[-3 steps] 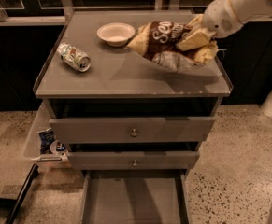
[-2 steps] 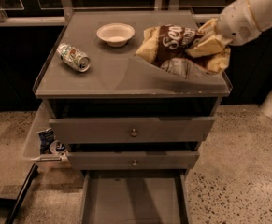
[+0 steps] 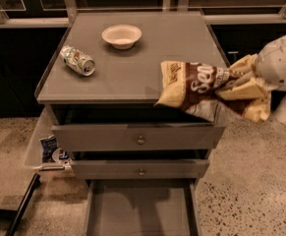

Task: Place brown chip bag into bottom drawer

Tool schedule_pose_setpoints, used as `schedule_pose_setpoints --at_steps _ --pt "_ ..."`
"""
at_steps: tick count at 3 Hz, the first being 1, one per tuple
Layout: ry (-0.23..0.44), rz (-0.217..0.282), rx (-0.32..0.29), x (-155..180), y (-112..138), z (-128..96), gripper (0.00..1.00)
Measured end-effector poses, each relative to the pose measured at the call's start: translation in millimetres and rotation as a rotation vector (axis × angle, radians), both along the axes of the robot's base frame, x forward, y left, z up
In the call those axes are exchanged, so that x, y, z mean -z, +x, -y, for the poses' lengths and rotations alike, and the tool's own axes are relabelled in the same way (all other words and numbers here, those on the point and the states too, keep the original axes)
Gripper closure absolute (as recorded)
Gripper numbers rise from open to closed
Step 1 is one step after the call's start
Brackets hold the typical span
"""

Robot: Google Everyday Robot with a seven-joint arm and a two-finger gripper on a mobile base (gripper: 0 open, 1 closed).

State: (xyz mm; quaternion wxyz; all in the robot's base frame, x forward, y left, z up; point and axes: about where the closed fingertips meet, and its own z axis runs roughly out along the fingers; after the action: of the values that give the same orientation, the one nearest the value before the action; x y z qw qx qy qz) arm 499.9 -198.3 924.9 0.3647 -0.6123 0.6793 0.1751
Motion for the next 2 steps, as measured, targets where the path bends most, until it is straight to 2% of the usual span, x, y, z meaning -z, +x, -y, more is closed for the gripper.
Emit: schedule_pose_setpoints --at_steps 1,2 --pt "-0.011 -0.059 -0.018 41.7 -50.5 3.2 1.0" --pt "-0.011 -0.059 -0.018 41.6 -50.4 3.2 1.0"
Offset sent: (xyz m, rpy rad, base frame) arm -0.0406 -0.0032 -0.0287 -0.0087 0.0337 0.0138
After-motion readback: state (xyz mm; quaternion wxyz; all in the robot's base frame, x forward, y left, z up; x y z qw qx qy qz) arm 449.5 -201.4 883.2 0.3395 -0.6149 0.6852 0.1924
